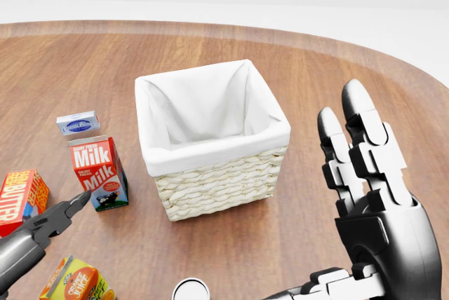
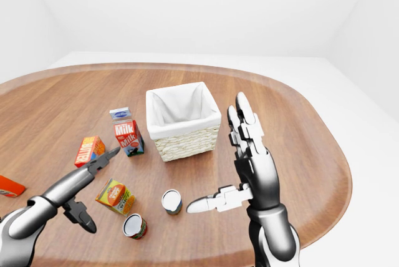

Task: Pick up the orange juice, and put it in the basket.

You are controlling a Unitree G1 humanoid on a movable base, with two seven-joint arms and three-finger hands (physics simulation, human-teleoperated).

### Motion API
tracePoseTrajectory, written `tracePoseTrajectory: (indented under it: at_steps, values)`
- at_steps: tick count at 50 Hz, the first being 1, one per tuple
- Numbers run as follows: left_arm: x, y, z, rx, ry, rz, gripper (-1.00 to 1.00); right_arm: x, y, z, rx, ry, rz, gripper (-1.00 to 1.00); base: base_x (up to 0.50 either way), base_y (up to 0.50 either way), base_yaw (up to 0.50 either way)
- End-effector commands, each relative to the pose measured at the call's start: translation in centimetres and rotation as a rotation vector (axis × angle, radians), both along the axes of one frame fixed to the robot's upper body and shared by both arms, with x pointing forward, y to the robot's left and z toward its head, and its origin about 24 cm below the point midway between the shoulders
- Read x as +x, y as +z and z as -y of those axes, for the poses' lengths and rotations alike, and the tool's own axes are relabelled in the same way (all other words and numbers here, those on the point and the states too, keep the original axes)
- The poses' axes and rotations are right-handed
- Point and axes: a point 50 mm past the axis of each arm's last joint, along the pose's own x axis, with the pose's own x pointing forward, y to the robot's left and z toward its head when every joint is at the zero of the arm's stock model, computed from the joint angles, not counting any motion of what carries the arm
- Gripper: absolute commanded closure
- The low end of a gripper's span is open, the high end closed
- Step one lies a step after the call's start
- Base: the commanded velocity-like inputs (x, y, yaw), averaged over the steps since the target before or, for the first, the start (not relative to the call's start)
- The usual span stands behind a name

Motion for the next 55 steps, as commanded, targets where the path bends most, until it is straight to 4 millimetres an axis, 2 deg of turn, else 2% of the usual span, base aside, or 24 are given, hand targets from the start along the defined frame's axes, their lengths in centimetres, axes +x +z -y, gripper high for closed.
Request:
tracePoseTrajectory:
  at_steps: [1,32,55]
  values:
    - [0.1,-1.0,-0.2,-0.003,0.024,-0.037,-1.00,0.1,-0.2,0.0,0.000,0.003,-0.009,-1.00,0.00,0.00,0.00]
    - [1.7,-2.9,-0.1,-0.002,0.066,-0.095,-1.00,-0.1,-0.2,-0.2,0.001,0.012,-0.009,-1.00,0.00,0.00,0.00]
    - [1.2,-4.6,-1.3,0.030,0.120,-0.177,-1.00,-0.6,0.2,-0.5,0.015,0.030,0.004,-1.00,0.00,0.00,0.00]
